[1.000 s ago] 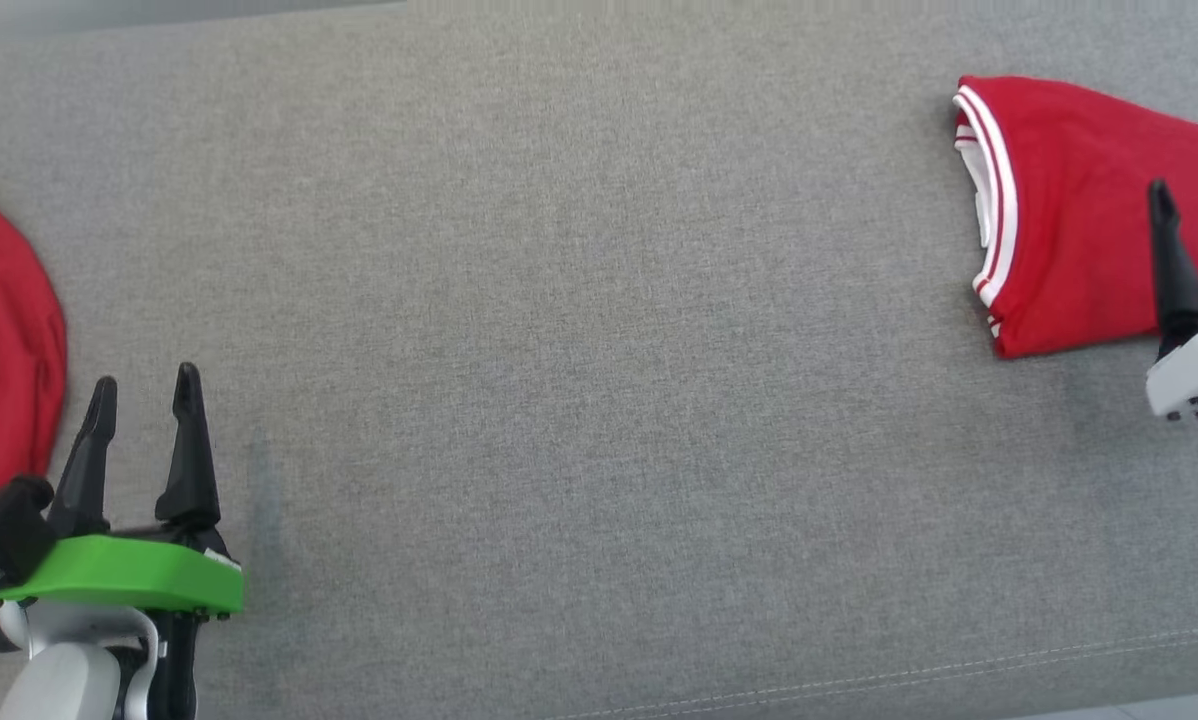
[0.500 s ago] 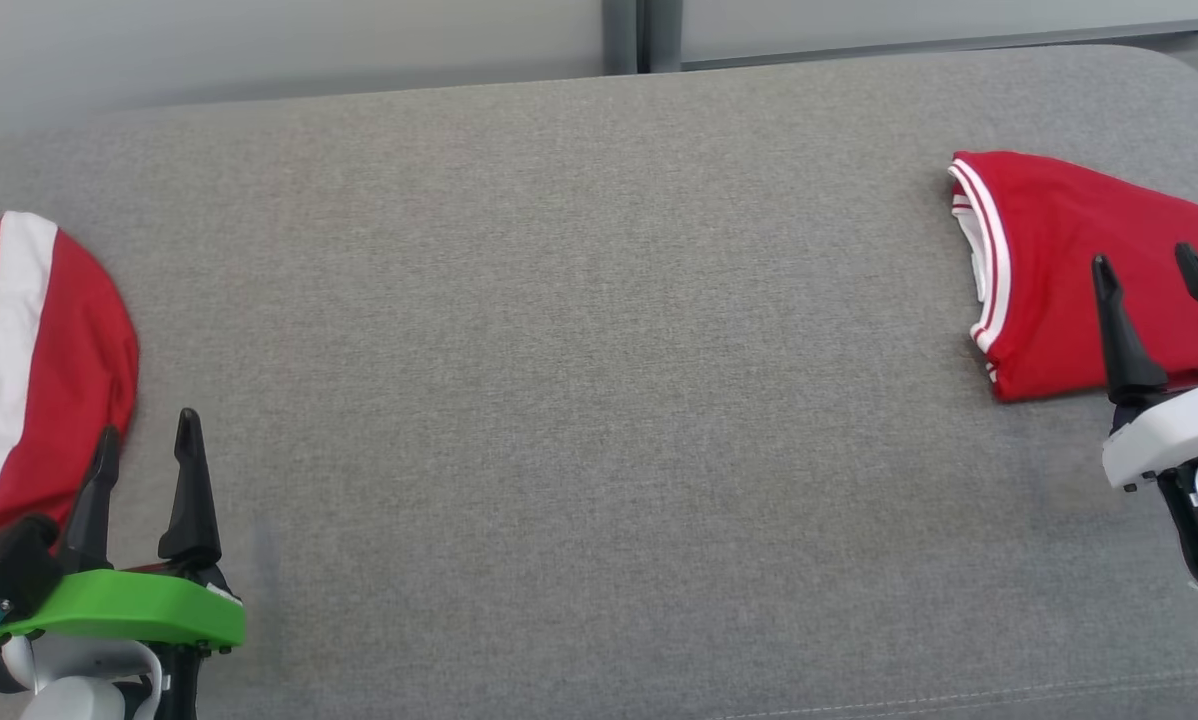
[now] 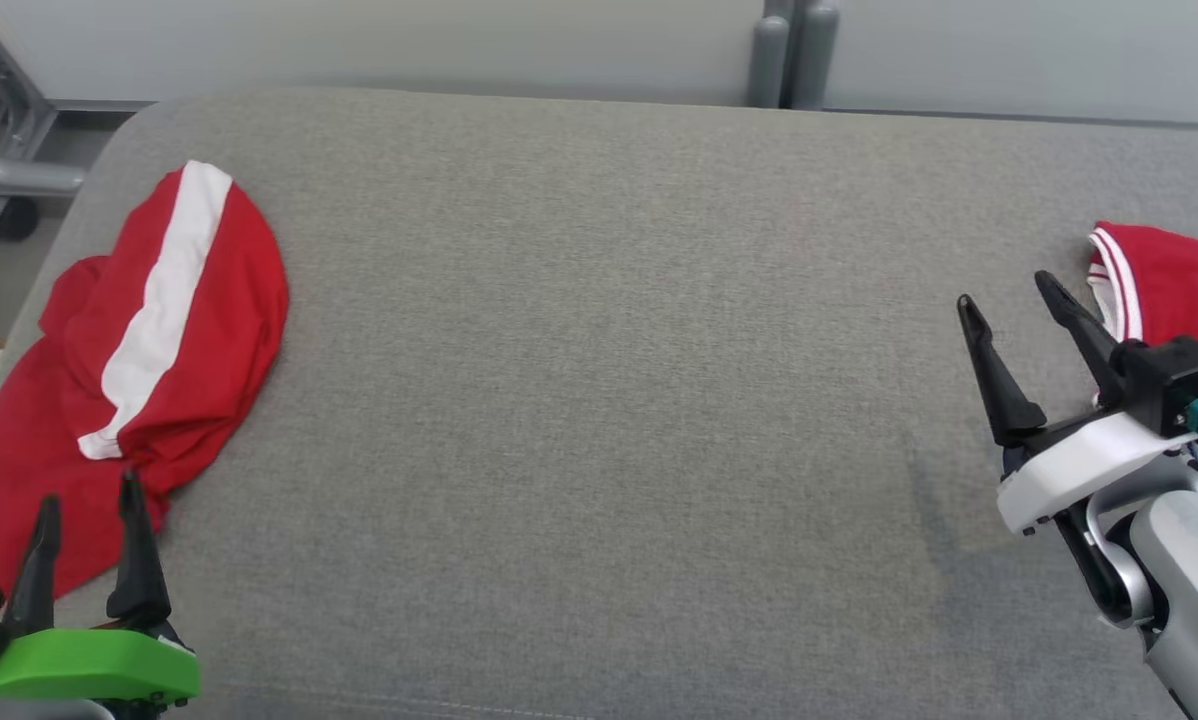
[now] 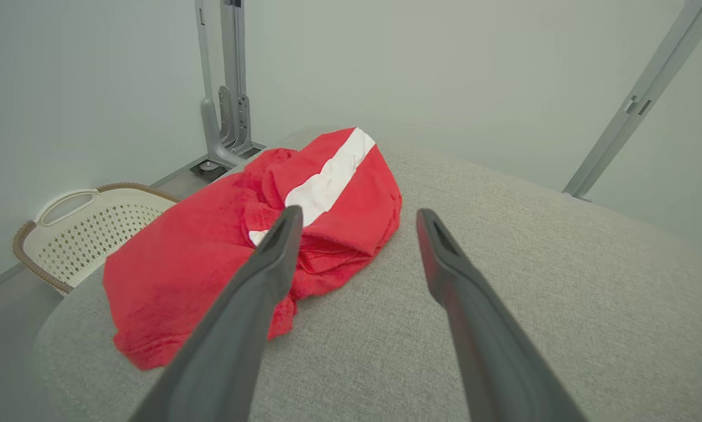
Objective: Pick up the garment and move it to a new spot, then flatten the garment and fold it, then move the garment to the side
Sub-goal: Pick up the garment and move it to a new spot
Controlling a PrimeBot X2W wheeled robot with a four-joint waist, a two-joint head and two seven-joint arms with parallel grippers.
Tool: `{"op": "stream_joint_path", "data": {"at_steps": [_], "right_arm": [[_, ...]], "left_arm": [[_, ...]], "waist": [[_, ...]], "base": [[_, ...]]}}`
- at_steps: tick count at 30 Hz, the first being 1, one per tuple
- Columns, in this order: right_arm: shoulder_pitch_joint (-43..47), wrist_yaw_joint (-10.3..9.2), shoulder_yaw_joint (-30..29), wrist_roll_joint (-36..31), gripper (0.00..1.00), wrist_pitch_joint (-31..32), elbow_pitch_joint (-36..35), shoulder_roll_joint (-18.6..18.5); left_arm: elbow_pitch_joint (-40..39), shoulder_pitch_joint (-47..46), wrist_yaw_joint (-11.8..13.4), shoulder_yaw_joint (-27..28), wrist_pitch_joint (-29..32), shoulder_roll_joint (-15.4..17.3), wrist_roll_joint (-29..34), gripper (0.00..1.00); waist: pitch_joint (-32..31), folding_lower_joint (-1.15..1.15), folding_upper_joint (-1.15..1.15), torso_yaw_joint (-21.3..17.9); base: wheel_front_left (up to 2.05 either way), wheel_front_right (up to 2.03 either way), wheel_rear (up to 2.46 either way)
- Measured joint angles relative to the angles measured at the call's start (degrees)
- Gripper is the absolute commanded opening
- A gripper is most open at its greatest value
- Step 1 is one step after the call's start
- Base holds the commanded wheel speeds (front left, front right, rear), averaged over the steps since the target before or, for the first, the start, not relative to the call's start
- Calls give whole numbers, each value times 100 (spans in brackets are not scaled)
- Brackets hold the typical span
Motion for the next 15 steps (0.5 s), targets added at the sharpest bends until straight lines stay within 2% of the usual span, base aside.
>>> {"op": "stream_joint_path", "data": {"at_steps": [6,15], "right_arm": [[4,12,121,-47,100,0,94,47],[277,1,-29,-38,100,0,199,104]], "left_arm": [[-45,182,1,147,-13,-12,81,100],[-49,192,-59,-29,-16,-3,164,100]], "waist": [[-147,0,0,463],[-364,0,0,1183]], "base": [[0,0,0],[0,0,0]]}}
